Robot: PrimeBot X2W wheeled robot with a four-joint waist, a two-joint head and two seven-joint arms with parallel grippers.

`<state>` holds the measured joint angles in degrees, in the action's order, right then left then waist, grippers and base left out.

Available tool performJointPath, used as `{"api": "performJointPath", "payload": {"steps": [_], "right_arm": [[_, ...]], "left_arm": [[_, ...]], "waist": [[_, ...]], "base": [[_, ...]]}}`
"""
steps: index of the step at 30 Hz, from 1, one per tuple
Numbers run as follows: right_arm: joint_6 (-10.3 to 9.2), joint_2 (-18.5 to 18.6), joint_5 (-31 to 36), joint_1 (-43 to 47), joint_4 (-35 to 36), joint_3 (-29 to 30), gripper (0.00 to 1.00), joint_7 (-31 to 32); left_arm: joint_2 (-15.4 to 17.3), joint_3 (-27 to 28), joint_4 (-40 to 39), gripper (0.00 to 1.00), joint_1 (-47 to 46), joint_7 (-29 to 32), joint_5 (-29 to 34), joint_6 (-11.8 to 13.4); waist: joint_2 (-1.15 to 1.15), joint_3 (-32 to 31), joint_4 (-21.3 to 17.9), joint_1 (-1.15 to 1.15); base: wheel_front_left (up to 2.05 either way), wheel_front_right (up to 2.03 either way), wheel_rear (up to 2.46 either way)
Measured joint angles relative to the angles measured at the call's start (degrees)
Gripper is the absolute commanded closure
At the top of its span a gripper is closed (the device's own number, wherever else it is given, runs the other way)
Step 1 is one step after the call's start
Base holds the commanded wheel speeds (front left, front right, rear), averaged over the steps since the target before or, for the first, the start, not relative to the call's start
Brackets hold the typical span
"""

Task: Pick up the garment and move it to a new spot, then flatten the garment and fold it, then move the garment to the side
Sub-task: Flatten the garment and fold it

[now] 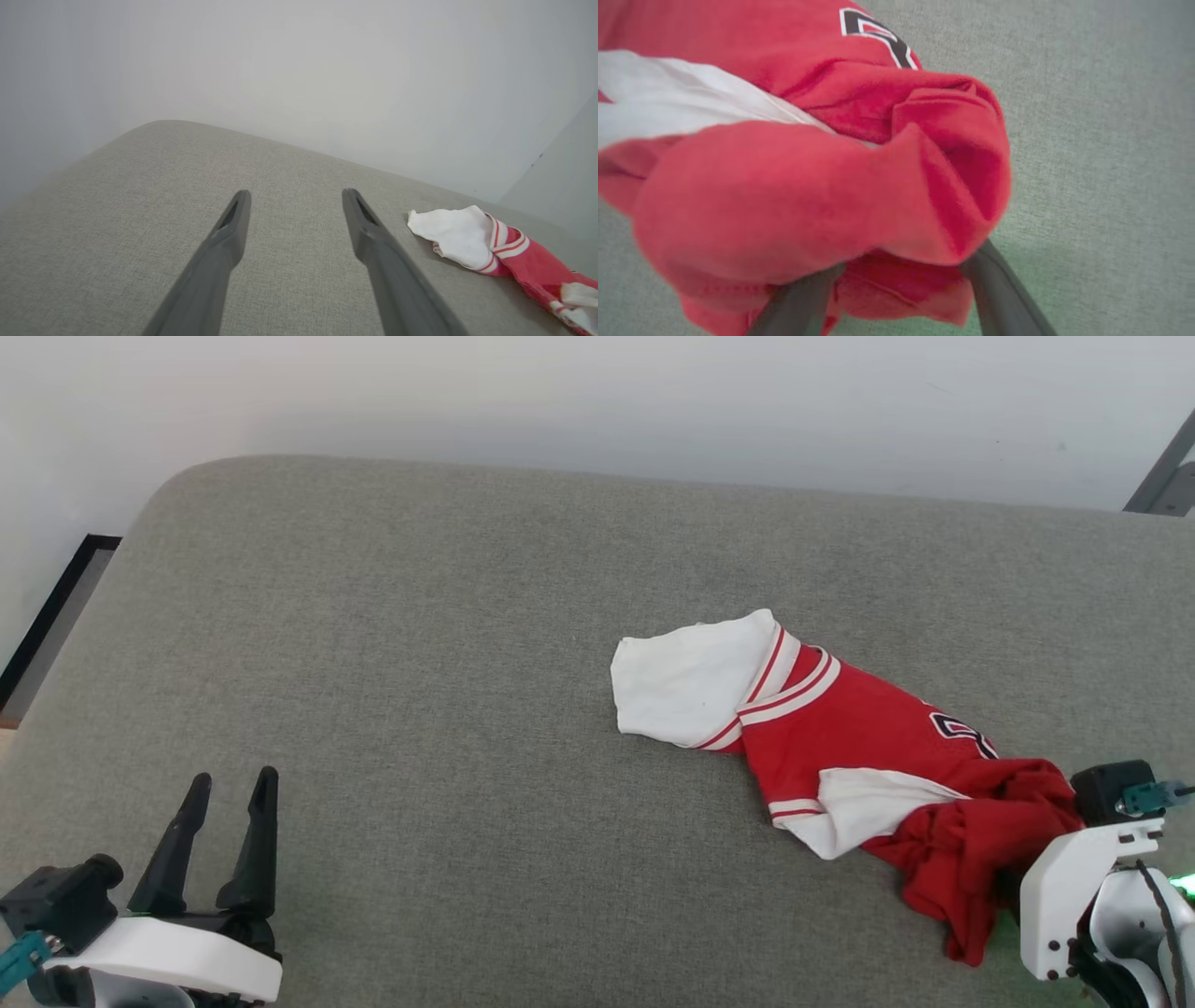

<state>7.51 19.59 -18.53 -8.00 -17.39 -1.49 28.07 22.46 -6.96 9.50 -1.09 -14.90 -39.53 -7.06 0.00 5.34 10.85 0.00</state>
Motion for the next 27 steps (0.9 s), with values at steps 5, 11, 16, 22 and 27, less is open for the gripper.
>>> {"api": "performJointPath", "payload": {"steps": [5,11,16,22,27], "right_arm": [[0.01,1.5,-0.2,0.0,2.9,-0.3,0.0,-0.7],[0.0,3.1,0.0,1.5,12.3,0.2,0.0,-0.5],[0.01,3.1,0.5,2.6,19.7,-0.5,0.0,1.8],[0.01,3.3,1.0,3.0,26.9,-3.3,0.0,5.3],[0.01,3.5,0.4,3.3,30.4,-4.8,0.0,7.6]], "left_arm": [[0.3,0.1,-0.1,0.0,0.0,0.0,-0.1,0.0],[0.6,0.2,-0.5,0.0,0.1,0.0,-0.2,-0.1],[0.6,-0.1,-0.6,0.0,0.1,-0.1,-0.2,-0.1],[0.4,-0.6,-0.4,0.0,-0.4,-0.1,-0.2,-0.1],[0.3,-0.7,-0.1,0.0,-0.8,-0.1,-0.2,-0.1]], "waist": [[0.0,-0.3,-0.5,0.0],[0.0,-0.1,-0.8,0.0],[0.0,0.4,-0.5,0.0],[0.0,0.9,0.5,0.0],[0.0,1.1,1.2,0.0]], "base": [[0.0,0.0,0.0],[0.0,0.0,0.0],[0.0,0.0,0.0],[0.0,0.0,0.0],[0.0,0.0,0.0]]}}
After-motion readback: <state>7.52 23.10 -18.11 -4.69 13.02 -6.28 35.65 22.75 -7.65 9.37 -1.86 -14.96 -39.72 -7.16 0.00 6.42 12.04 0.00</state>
